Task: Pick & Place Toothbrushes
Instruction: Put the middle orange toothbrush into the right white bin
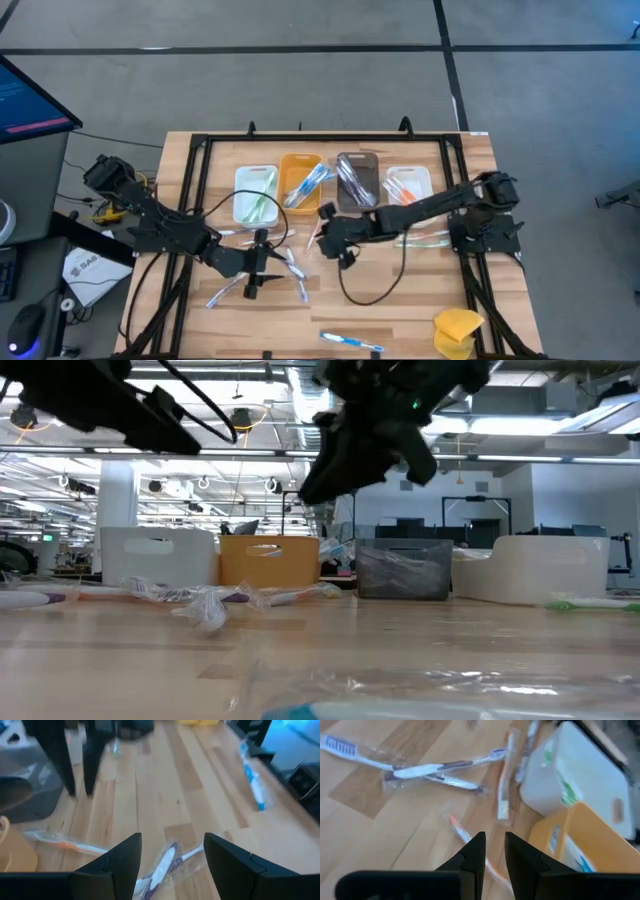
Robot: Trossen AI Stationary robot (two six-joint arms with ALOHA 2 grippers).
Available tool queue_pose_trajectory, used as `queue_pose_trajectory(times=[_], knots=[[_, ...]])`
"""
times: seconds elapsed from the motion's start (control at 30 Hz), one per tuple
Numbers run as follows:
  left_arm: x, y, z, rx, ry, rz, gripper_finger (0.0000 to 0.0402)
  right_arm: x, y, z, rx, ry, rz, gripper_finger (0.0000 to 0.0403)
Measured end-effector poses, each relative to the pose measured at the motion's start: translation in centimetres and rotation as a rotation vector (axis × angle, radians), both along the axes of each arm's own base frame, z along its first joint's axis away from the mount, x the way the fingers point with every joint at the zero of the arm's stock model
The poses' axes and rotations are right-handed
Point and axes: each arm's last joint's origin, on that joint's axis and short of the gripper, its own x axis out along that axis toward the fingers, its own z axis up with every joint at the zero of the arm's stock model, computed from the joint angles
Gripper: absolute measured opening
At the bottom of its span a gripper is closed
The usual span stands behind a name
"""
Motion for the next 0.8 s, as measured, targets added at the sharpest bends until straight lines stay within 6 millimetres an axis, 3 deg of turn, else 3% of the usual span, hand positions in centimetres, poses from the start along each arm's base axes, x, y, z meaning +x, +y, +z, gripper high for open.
queue_pose_trajectory(times=[0.23,0.5,0.8], knots=[[-1.4,-0.3,2.1,-0.052,-0.077,-0.044,0.0209,3.3,-1.8,-2.0,0.002,0.145,0.042,0.0065],[-1.8,-0.7,2.1,-0.042,-0.065,-0.068,0.0209,5.4,-2.4,-5.0,-0.025,0.294,0.069,0.0065],[-2.0,-0.5,1.4,-0.031,-0.042,-0.065,0.0209,5.7,-1.7,-4.3,-0.028,0.331,0.09,0.0065]])
